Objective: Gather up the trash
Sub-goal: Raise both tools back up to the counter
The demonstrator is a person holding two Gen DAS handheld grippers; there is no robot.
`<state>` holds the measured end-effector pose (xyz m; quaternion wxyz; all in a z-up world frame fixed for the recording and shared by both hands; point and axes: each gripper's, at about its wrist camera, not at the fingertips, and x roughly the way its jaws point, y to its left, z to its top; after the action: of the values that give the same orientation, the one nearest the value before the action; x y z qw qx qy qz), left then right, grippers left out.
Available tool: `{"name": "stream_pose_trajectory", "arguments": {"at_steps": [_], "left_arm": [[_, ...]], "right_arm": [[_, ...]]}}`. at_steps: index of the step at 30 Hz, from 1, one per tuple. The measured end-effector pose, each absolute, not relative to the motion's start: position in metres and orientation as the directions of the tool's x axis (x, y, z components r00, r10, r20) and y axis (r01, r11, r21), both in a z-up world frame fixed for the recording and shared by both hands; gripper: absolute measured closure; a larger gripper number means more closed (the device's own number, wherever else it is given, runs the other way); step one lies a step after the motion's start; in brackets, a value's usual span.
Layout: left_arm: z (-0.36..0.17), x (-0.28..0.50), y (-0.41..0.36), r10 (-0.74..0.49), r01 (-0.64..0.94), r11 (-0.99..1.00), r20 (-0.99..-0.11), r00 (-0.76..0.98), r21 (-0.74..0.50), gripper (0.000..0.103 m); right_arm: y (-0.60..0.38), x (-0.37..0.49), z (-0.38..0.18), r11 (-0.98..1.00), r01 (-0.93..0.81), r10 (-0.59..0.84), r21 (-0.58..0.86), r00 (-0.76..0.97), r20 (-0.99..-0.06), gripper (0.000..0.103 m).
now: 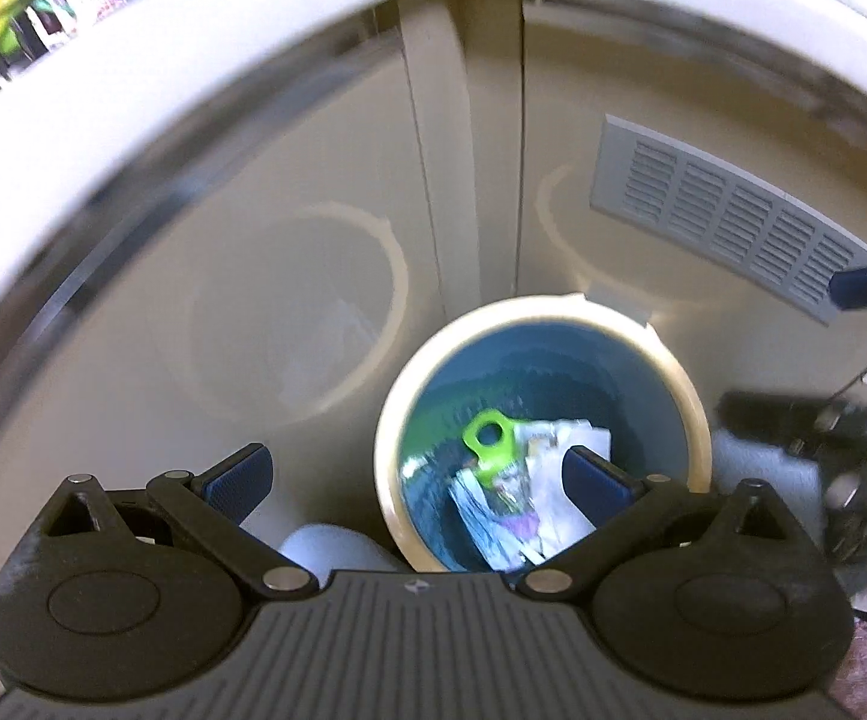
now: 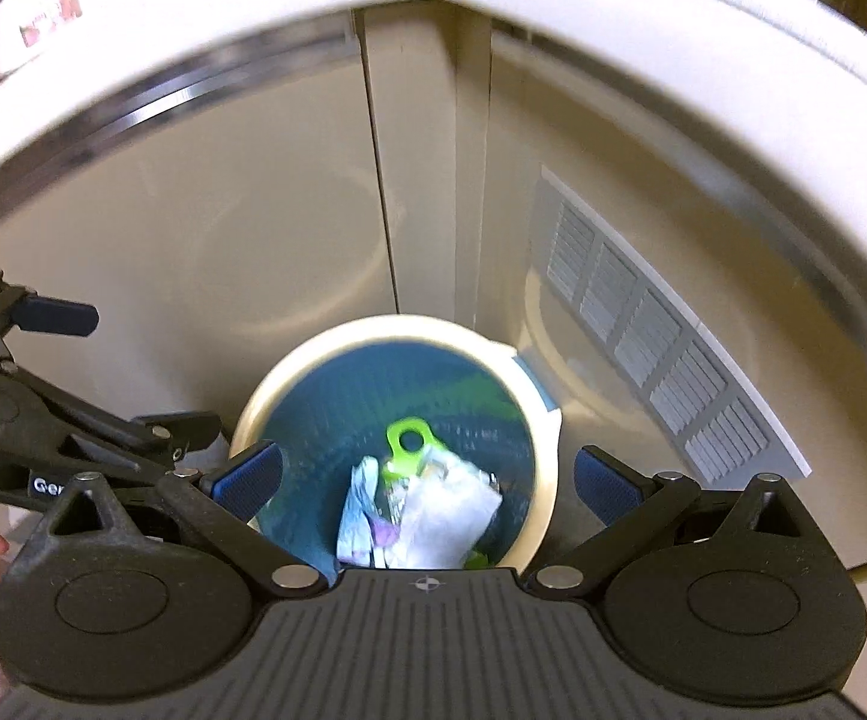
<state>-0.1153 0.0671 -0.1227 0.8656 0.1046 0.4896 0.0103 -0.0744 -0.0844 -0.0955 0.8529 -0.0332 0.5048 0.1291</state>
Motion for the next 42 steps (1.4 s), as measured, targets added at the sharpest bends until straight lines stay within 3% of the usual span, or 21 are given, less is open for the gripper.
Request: {"name": "stream_pose_trajectory", "arguments": {"at_steps": [11, 18, 24, 33, 42], "left_arm": [[-0.068, -0.124, 0.076, 0.14, 0.036, 0.977, -0.761, 0.633, 0.21, 0.0], [-0.047, -0.122, 0.074, 0.113, 0.053, 0.98, -0.755, 0.646, 0.193, 0.0], [-0.046, -0.123, 0.067, 0.082, 0.083, 0.98, -0.75, 0.656, 0.18, 0.0], [-0.048, -0.111, 0.069, 0.081, 0.075, 0.984, -0.777, 0.624, 0.162, 0.0], [-0.032, -0.085, 0.084, 0.102, 0.02, 0.99, -0.79, 0.604, 0.142, 0.0]], "right_arm": [[-0.111, -0.054, -0.019, 0.971, -0.209, 0.223, 0.113, 0.639, -0.736, 0.0], [-0.131, -0.024, 0.016, 0.981, -0.179, 0.181, 0.07, 0.727, -0.662, 0.0], [-0.161, 0.033, 0.021, 0.993, -0.097, 0.117, 0.067, 0.744, -0.658, 0.0], [-0.23, 0.145, 0.005, 0.963, 0.265, -0.176, 0.053, 0.763, -0.622, 0.0], [-0.237, 0.262, -0.016, 0.923, 0.344, -0.148, 0.171, 0.729, -0.669, 0.0]]}}
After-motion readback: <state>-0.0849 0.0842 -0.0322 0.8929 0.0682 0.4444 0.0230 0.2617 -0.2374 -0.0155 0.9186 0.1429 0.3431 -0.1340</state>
